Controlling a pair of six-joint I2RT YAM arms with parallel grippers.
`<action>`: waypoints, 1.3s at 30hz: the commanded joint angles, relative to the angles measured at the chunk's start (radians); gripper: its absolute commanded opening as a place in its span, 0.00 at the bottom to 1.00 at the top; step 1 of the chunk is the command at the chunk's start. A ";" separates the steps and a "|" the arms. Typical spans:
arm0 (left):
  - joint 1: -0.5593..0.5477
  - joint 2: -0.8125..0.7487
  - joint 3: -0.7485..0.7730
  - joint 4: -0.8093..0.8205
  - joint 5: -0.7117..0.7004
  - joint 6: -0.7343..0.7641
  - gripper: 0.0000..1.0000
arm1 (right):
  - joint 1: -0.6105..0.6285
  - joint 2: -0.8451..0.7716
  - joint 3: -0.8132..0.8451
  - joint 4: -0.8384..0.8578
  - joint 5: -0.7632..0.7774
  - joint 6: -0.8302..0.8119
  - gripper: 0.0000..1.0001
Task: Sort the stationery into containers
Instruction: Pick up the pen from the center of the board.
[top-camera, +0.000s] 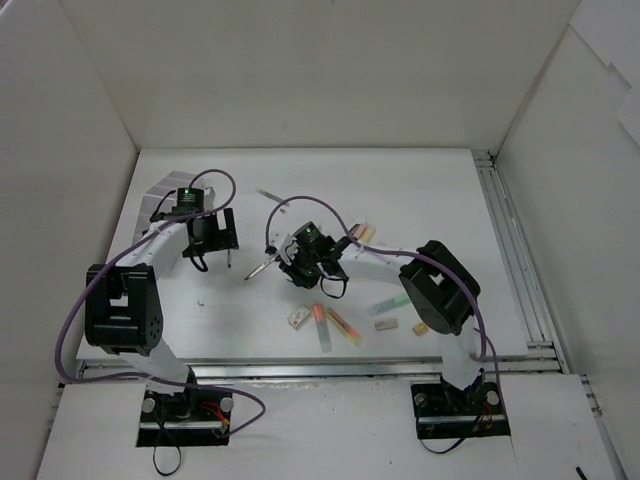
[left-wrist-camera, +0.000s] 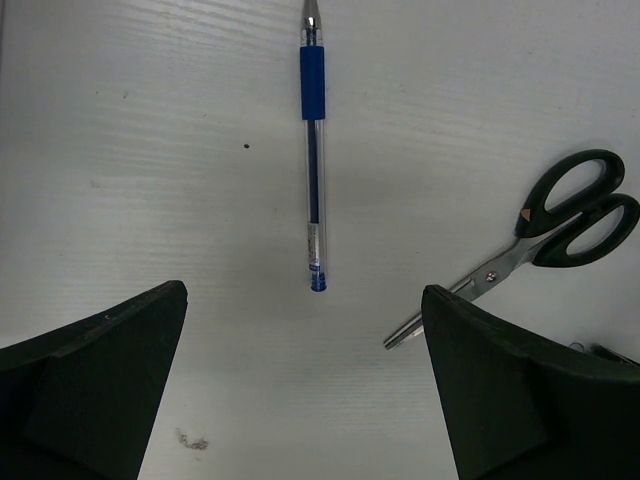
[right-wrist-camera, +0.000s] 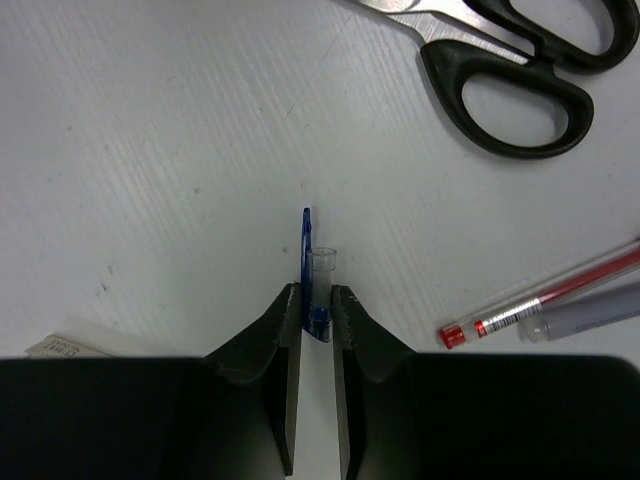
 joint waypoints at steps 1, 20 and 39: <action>-0.007 0.022 0.085 -0.012 -0.008 0.031 0.99 | -0.010 -0.144 -0.047 0.090 0.016 0.010 0.00; -0.082 0.268 0.278 -0.141 -0.122 0.045 0.56 | -0.144 -0.487 -0.286 0.323 0.251 0.138 0.00; -0.116 0.280 0.296 -0.130 -0.146 0.067 0.00 | -0.190 -0.576 -0.305 0.288 0.144 -0.041 0.00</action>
